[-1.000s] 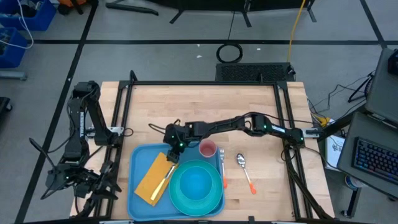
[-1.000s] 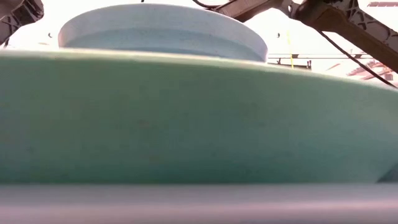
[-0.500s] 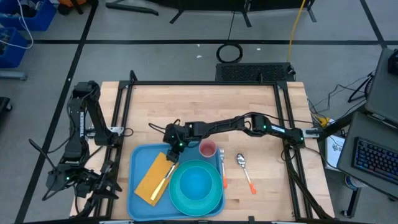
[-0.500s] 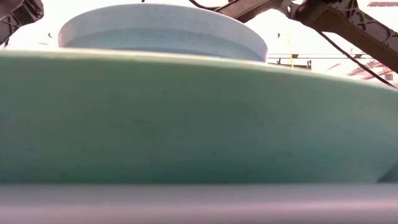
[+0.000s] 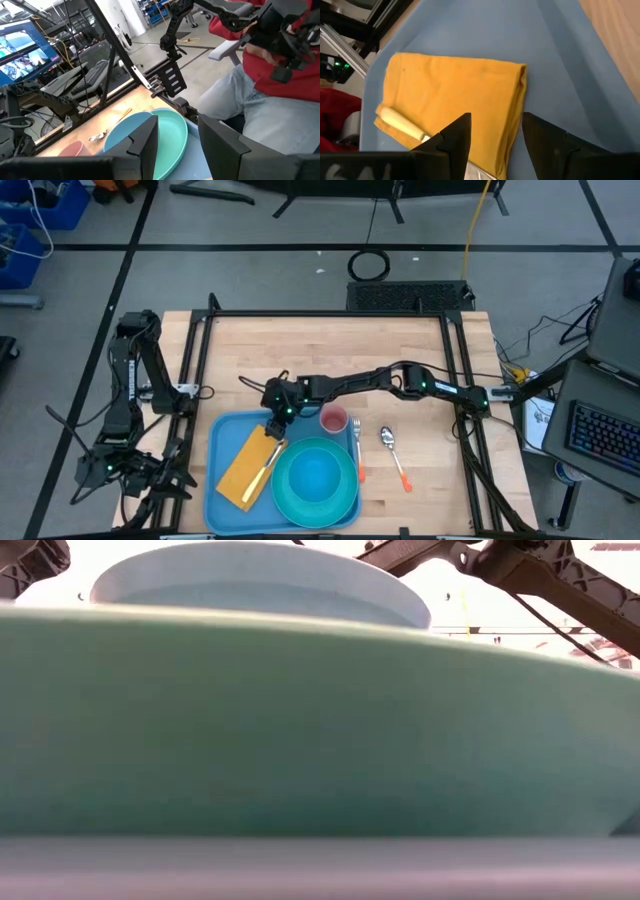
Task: Set up tray
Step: Adjust the yellow table napkin on the blue tray
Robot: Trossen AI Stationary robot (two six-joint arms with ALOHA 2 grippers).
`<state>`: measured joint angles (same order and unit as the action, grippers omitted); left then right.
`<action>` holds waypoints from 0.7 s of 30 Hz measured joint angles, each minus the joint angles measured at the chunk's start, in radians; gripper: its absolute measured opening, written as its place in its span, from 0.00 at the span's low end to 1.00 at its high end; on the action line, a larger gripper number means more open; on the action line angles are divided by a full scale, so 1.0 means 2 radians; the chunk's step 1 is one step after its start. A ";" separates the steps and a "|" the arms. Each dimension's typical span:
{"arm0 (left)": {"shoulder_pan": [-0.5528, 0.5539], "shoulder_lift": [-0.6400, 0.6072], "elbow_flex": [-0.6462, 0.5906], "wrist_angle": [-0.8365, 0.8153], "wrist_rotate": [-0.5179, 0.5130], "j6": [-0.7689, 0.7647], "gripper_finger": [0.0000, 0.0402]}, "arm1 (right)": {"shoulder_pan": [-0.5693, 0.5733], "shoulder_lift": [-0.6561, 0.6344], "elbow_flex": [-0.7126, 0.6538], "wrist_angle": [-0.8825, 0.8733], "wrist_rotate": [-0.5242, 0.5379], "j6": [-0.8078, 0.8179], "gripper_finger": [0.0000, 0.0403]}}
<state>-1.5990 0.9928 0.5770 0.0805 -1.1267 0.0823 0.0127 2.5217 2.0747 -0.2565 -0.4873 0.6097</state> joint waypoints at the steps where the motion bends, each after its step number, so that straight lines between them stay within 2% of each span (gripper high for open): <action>1: 0.000 0.000 0.000 -0.003 0.000 -0.003 0.36 | 0.001 0.000 0.000 0.000 0.000 0.000 0.42; 9: 0.000 0.000 0.000 -0.006 0.000 -0.009 0.36 | 0.011 0.001 -0.001 -0.003 -0.002 -0.003 0.42; 21: 0.000 0.000 0.000 -0.015 0.000 -0.013 0.36 | 0.014 0.002 -0.001 0.020 -0.004 -0.008 0.36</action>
<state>-1.5982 0.9928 0.5770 0.0499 -1.1267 0.0561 0.0408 2.5260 2.0720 -0.2164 -0.4946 0.5933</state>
